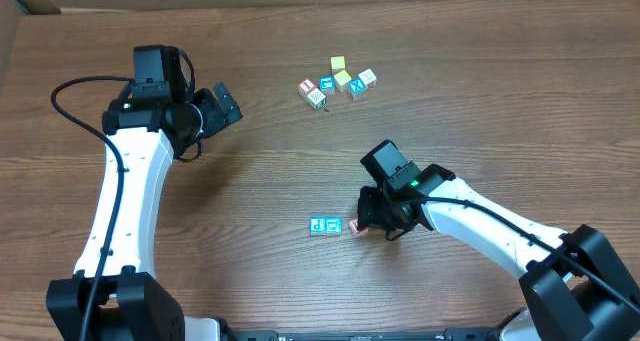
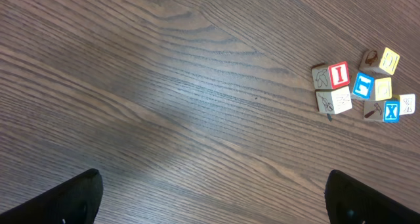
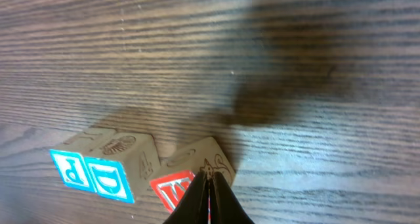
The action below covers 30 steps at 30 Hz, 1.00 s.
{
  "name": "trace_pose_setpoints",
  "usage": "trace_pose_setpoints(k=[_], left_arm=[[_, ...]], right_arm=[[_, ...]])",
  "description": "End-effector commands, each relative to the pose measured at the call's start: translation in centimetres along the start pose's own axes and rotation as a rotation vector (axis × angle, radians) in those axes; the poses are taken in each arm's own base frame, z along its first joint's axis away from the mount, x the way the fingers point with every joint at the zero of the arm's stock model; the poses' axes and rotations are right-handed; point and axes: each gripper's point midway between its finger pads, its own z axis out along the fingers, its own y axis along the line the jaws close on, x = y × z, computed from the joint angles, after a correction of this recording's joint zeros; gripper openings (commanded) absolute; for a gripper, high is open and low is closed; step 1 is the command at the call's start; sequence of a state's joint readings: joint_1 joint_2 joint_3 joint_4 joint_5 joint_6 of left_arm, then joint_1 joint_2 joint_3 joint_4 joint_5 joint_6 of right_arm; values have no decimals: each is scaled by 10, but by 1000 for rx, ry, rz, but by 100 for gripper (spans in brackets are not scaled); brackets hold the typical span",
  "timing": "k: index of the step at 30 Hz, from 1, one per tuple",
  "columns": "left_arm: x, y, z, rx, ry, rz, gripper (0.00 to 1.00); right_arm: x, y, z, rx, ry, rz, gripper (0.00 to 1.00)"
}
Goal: Flip 3 blocks
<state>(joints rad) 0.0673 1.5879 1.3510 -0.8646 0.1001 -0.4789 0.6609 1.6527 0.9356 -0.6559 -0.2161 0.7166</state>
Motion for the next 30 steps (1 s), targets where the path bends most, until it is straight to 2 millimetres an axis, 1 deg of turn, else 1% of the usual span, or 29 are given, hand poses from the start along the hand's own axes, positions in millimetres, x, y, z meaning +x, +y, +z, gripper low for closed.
trace_pose_setpoints(k=[1, 5, 12, 18, 21, 30], left_arm=[[-4, 0, -4, 2, -16, 10, 100], [-4, 0, -4, 2, -16, 10, 100], [-4, 0, -4, 2, -17, 10, 100], [-4, 0, -4, 2, -16, 10, 100], [-4, 0, -4, 2, -16, 10, 100], [-4, 0, -4, 2, -17, 10, 100]], right_arm=[[5, -3, 0, 3, 22, 25, 5], [7, -4, 0, 11, 26, 62, 5], [10, -9, 3, 28, 28, 193, 5], [20, -13, 4, 39, 69, 275, 4], [21, -12, 4, 29, 80, 275, 4], [19, -3, 4, -13, 80, 266, 4]])
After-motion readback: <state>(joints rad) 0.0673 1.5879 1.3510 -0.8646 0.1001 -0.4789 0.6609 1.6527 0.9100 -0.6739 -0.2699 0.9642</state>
